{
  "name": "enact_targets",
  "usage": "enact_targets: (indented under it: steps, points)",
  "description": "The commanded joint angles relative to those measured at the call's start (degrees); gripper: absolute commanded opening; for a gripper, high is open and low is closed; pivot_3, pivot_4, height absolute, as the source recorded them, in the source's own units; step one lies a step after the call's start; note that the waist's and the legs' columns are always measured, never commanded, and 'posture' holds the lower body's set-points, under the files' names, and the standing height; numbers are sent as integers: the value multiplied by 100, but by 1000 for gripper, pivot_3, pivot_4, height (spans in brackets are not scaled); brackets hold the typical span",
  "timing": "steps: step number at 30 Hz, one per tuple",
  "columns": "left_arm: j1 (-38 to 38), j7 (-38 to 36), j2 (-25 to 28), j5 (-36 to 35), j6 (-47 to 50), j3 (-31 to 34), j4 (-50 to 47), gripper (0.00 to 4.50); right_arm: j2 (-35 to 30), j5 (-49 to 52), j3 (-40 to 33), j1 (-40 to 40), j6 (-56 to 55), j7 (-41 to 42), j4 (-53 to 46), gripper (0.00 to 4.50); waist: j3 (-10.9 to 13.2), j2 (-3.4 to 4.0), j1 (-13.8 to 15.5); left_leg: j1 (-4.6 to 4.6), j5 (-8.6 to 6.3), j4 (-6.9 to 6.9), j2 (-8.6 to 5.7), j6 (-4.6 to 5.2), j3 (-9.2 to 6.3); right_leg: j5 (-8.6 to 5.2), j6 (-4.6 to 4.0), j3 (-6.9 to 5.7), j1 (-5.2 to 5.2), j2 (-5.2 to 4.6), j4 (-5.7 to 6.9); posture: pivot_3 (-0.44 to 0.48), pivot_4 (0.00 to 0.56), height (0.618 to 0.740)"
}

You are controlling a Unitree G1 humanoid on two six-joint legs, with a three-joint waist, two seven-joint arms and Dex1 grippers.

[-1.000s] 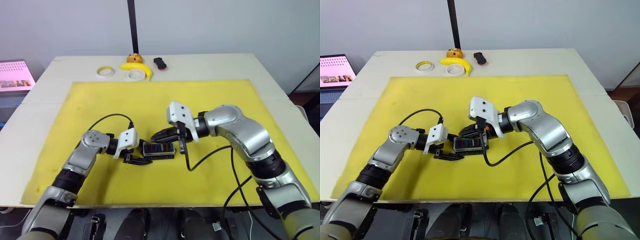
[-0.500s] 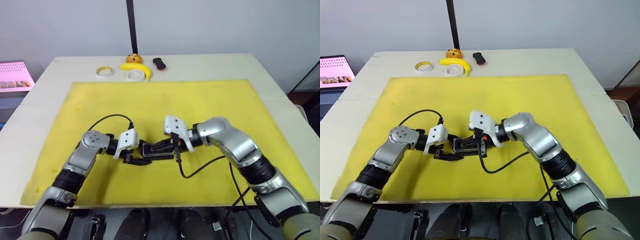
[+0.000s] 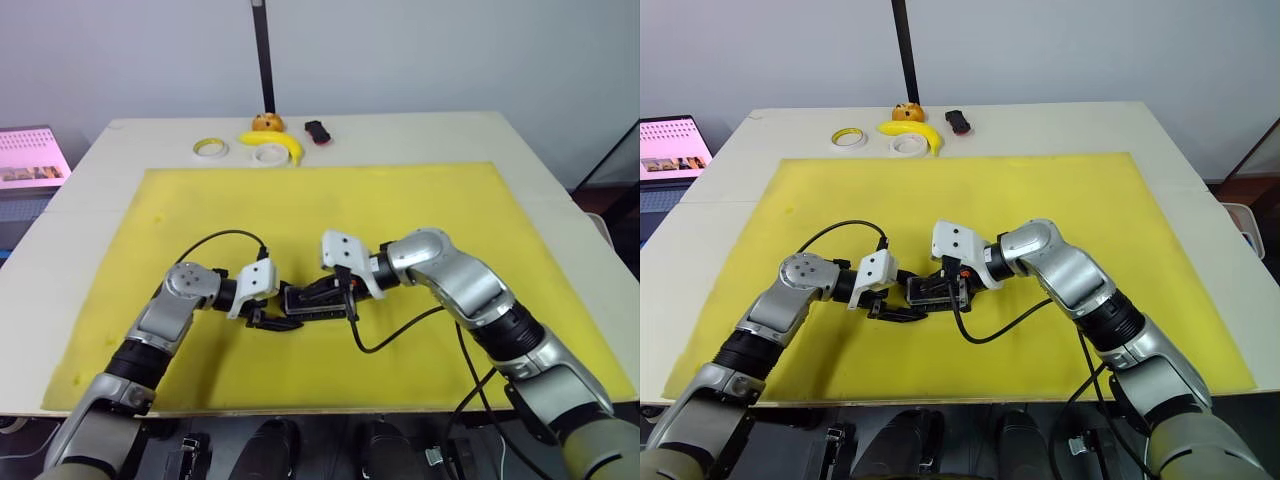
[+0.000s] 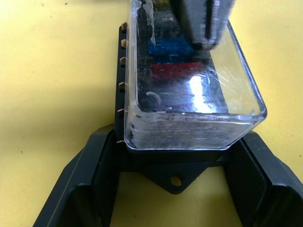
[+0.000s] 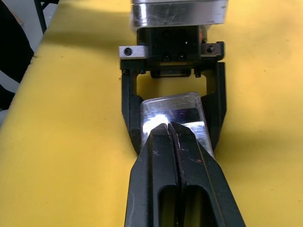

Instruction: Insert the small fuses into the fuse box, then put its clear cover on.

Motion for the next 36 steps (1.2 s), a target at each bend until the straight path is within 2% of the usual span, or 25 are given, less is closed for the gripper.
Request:
enact_targets:
  steps: [1, 14, 21, 27, 32, 36]
  points:
    - [3, 141, -59, 24, -4, -31, -189, 2551, -135, -562, 425, 192, 297, -150, 608, 33, -3, 1, 1, 0, 0, -1, 0, 0, -1, 0, 0, 0, 1, 0, -3, 0, 150, 740]
    - [18, 179, -64, 52, -31, -31, -197, 2551, -379, -804, 837, 465, 302, 19, 780, 33, -81, 7, -3, 6, -3, -15, 1, 3, -6, -1, -2, -5, 17, 0, -37, 0, 150, 740]
    - [20, 194, -58, 50, -40, -34, -195, 2551, -539, -899, 862, 820, 92, 78, 1117, 33, -155, 17, -2, 23, -13, -19, 1, 16, -13, -14, -12, -15, 52, -5, -65, 0, 150, 740]
    - [40, 195, -28, 34, -28, -44, -231, 2551, -474, -881, 797, 801, 69, 19, 1135, 33, -181, 26, -3, 24, -15, -21, 2, 17, -15, -18, -11, -15, 55, -7, -69, 0, 150, 740]
    - [63, 205, -1, 23, 8, -24, -272, 2551, -279, -358, 187, 596, 172, 6, 670, 33, -181, 27, -2, 23, -16, -22, 1, 17, -17, -18, -11, -13, 55, -8, -70, 0, 150, 740]
    - [82, 237, 14, 0, 54, -14, -317, 2551, -122, 368, -696, 375, 443, 51, -31, 33, -176, 32, -5, 10, -16, -24, 2, 17, -17, -18, -11, -11, 40, -9, -69, 0, 150, 740]
